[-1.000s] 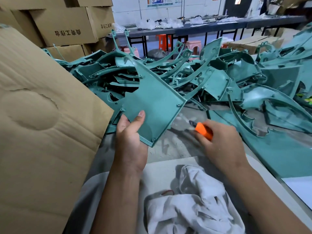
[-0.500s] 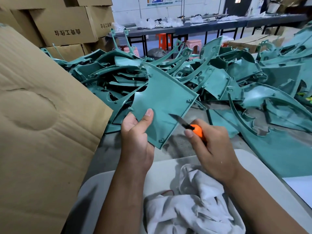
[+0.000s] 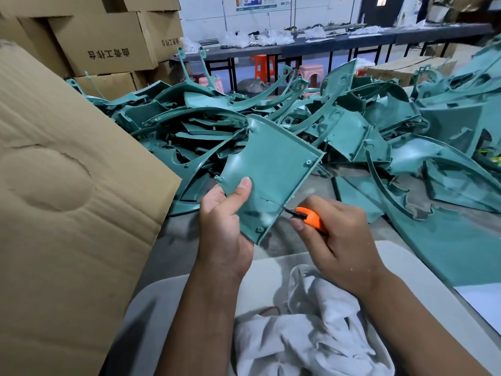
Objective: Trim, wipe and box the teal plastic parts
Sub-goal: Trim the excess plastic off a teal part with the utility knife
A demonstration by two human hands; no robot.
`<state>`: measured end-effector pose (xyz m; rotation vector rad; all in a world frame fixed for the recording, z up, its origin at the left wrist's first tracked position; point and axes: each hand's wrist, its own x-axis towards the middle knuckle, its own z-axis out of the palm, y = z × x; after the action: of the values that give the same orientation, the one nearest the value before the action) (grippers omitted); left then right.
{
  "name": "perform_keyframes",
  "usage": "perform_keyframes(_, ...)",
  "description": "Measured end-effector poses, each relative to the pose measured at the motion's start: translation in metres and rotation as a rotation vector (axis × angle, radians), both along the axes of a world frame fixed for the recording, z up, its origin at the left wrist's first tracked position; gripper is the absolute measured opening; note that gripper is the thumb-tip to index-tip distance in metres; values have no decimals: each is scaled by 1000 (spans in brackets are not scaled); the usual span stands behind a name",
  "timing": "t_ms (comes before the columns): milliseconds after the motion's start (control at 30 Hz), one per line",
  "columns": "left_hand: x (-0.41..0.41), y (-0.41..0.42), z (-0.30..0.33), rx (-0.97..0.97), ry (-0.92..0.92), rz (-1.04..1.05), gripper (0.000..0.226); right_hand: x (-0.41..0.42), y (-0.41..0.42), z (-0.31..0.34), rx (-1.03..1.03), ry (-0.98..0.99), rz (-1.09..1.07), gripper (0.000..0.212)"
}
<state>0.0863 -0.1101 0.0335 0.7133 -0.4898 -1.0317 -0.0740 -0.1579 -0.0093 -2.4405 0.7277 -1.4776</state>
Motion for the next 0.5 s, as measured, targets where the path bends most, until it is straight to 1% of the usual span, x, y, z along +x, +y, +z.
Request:
perform_keyframes(67, 0, 0, 1, 26, 29, -9, 35, 0, 0, 2, -15, -16, -37, 31)
perform_keyframes(133, 1, 1, 2, 62, 52, -21, 41, -5, -3, 2, -20, -101, -110, 26)
perform_keyframes(167, 2, 1, 1, 80, 56, -31, 40, -8, -5, 2, -14, -139, -170, 25)
perform_keyframes(233, 4, 2, 0, 115, 61, -45, 34, -13, -11, 2, 21, -186, -314, 33)
perform_keyframes(300, 6, 2, -1, 144, 67, -46, 32, -17, -14, 3, 51, -232, -391, 36)
perform_keyframes(367, 7, 1, -1, 152, 70, -41, 32, -16, -11, 3, 22, -225, -331, 31)
perform_keyframes(433, 7, 1, -1, 136, 78, -44, 31, -11, -5, 1, -39, -170, -169, 27)
perform_keyframes(500, 7, 2, 0, 111, 94, -50, 34, -5, -1, -1, -55, -92, -41, 30)
